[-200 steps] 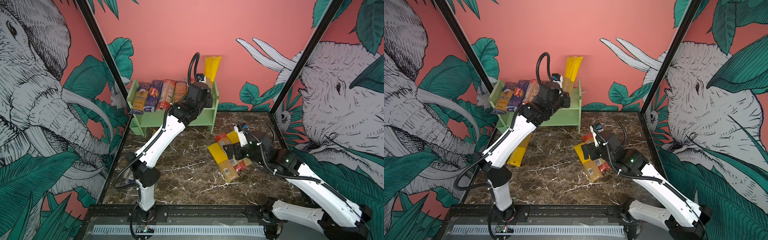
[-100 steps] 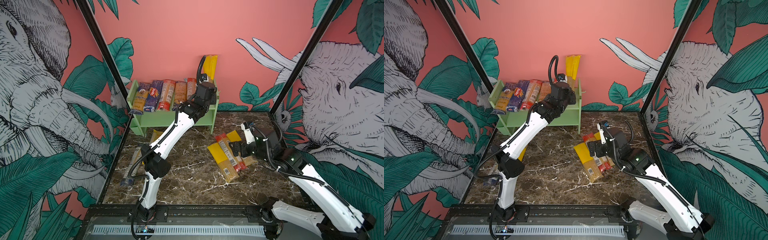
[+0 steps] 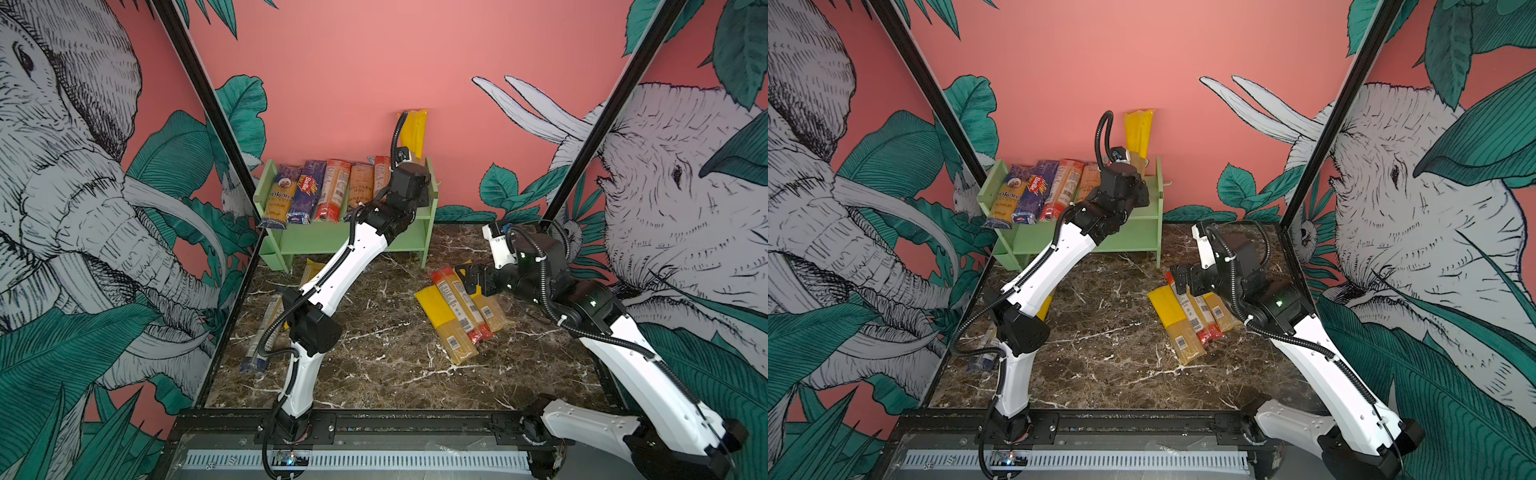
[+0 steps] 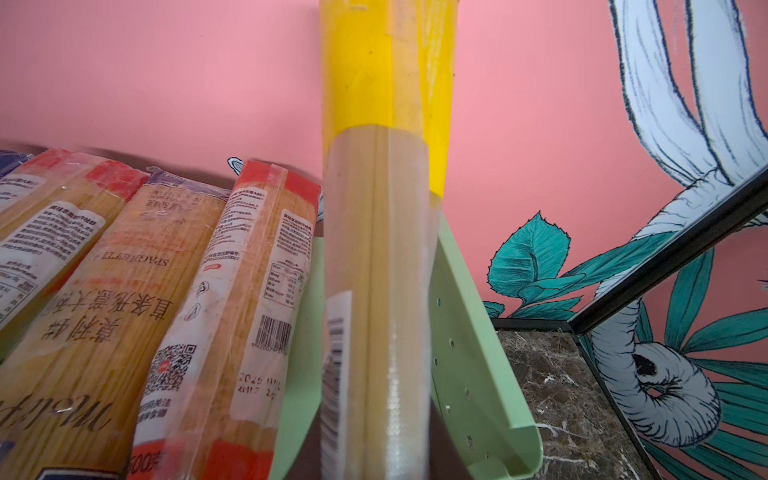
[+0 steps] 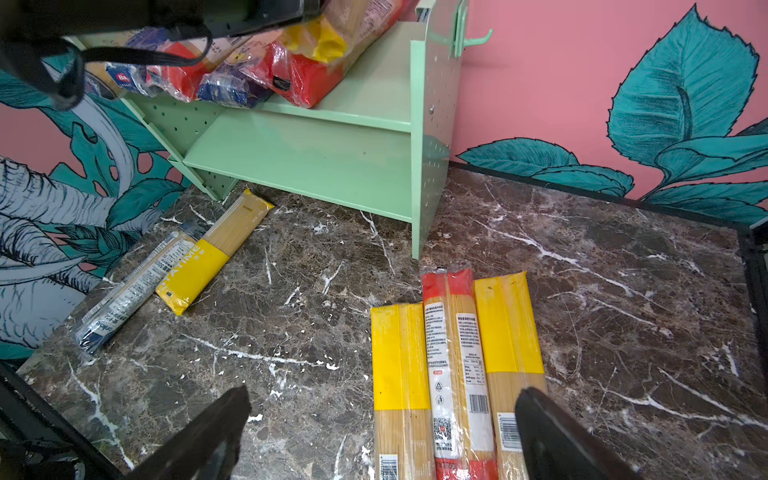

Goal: Place and organize the pasta boxes and bags onto the shelf
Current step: 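Stand the yellow-ended pack beside the red-ended pack and open the left gripper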

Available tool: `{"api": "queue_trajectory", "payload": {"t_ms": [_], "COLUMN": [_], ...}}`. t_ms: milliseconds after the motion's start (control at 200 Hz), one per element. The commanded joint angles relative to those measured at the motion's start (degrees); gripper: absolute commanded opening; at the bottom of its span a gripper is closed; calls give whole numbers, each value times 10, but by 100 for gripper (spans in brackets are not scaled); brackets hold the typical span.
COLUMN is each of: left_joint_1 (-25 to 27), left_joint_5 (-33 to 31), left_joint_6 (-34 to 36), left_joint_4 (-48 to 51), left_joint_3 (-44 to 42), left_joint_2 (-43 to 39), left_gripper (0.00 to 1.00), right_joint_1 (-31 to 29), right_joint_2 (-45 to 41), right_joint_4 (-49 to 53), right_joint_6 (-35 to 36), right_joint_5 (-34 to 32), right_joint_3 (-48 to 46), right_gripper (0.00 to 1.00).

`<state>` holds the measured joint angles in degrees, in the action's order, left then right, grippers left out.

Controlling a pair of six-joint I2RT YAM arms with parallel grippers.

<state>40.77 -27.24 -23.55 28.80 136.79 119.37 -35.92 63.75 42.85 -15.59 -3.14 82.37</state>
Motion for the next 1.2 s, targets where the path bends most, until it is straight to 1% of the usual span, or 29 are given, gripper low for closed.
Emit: {"api": "queue_trajectory", "payload": {"t_ms": [0,280,290,310,550,895,1060,1195], "left_joint_1": [-3,-3,-15,-19,-25,-31,-31,-31], "left_joint_5": [-15,-3,-3,-4,1,27,42,47], "left_joint_6": [-19,-39,-40,-40,-46,-63,-76,-81], "left_joint_4": [-108,-107,-107,-106,-104,-107,-104,-102], "left_joint_3": [15,14,15,15,11,12,11,9], "left_joint_2": [-22,1,1,3,13,26,26,26], "left_gripper": [0,0,0,0,0,0,3,8], "right_joint_1": [5,11,11,12,22,34,38,42], "right_joint_2": [11,18,18,17,11,6,5,4], "right_joint_4": [-17,-16,-16,-17,-18,-17,-18,-20], "right_joint_6": [15,18,17,18,16,16,13,11], "right_joint_5": [14,21,21,22,27,29,31,30], "right_joint_3": [26,29,28,26,11,1,-2,-4], "right_gripper": [99,99,99,99,99,99,99,99]}}
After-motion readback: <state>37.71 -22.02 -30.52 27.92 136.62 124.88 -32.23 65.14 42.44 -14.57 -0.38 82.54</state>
